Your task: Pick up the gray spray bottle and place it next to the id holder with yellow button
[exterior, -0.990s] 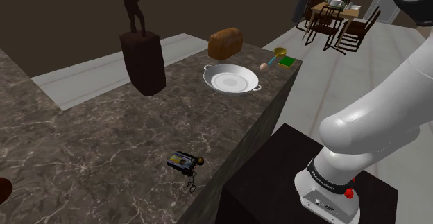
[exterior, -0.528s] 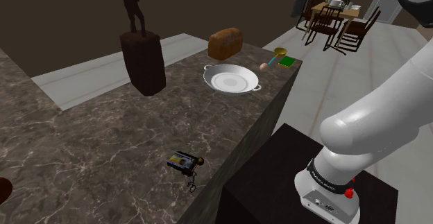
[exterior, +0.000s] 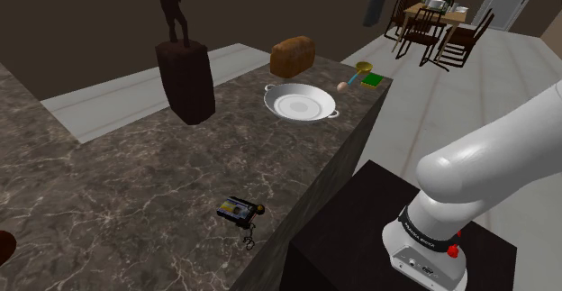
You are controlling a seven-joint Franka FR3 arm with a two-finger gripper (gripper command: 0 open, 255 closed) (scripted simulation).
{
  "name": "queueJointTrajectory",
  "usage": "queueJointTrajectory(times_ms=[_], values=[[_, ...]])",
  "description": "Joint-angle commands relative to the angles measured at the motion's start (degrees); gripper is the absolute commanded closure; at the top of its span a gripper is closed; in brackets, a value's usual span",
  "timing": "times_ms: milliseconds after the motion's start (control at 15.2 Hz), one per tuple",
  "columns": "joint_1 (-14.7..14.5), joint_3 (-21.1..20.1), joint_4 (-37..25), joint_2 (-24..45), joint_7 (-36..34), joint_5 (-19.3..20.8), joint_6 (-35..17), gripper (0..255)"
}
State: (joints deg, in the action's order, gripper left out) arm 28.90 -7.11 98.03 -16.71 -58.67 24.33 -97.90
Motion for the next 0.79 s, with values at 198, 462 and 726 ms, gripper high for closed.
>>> queueJointTrajectory(times_ms=[198,462,726], values=[[-2.2,-4.72,1.41,-2.97,-5.59,-0.25,4.29,255],[-3.9,-8.72,1.67,-4.4,-10.15,-0.8,7.69,255],[-5.48,-13.03,0.77,-4.8,-14.88,-1.45,11.31,255]])
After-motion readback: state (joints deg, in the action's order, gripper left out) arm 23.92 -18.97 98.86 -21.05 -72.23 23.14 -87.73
